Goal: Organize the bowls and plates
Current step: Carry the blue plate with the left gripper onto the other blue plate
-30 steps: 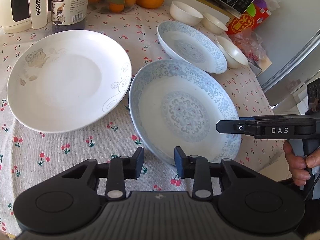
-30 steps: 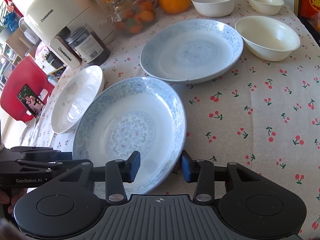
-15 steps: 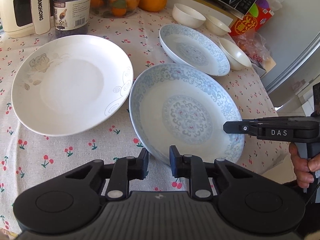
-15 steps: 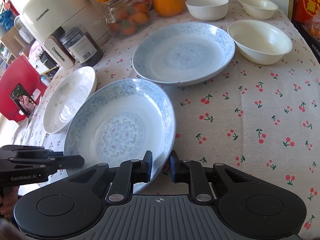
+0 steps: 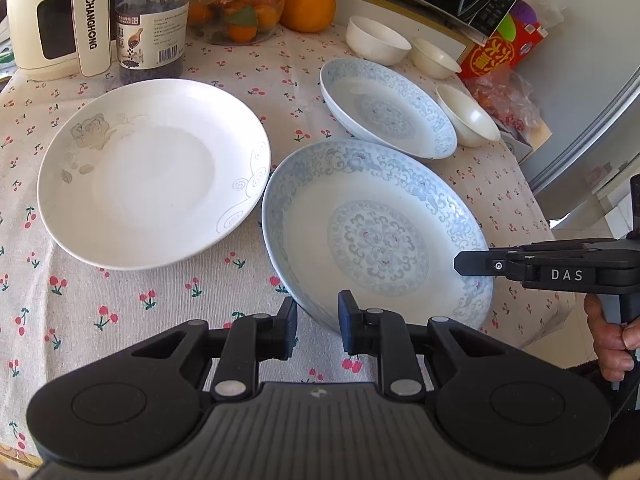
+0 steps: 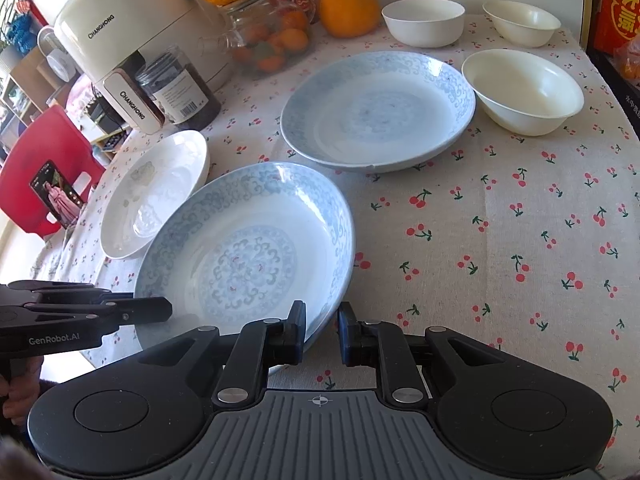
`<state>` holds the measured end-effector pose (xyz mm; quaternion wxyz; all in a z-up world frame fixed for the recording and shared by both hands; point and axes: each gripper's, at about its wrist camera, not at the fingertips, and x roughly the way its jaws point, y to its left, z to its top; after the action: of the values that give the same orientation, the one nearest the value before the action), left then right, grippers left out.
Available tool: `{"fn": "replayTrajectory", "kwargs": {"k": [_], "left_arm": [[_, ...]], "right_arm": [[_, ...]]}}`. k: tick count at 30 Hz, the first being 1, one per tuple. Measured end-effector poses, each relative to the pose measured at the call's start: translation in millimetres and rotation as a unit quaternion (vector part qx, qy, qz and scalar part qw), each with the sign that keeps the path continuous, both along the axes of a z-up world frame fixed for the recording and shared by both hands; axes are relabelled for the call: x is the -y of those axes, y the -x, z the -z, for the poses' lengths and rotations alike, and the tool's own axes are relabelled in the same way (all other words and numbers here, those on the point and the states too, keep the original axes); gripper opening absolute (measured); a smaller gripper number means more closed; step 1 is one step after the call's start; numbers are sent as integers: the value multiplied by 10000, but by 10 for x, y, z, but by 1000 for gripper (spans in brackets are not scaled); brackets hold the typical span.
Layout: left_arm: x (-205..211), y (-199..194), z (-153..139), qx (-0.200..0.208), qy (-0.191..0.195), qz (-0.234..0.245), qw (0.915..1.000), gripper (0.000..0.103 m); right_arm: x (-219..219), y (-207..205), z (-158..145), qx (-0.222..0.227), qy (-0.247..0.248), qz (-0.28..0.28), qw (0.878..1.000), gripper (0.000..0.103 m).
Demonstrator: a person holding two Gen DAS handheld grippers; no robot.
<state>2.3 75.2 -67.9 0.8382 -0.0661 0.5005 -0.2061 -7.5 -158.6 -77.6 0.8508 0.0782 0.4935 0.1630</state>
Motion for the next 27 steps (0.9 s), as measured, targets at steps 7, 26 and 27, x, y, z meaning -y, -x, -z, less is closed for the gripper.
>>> {"fn": "replayTrajectory", "kwargs": {"k": [7, 26, 27], "left_arm": [[-16, 37, -78, 177, 36, 27, 9998, 19], [141, -192, -284, 590, 151, -150, 9980, 19], [170, -235, -290, 594, 152, -147, 9980, 19]], "right_arm": [[39, 30, -63, 83, -59, 2, 9999, 17], [200, -156, -343, 457, -222, 353, 9981, 17], [237, -194, -354, 456, -252, 411, 9978, 17]]}}
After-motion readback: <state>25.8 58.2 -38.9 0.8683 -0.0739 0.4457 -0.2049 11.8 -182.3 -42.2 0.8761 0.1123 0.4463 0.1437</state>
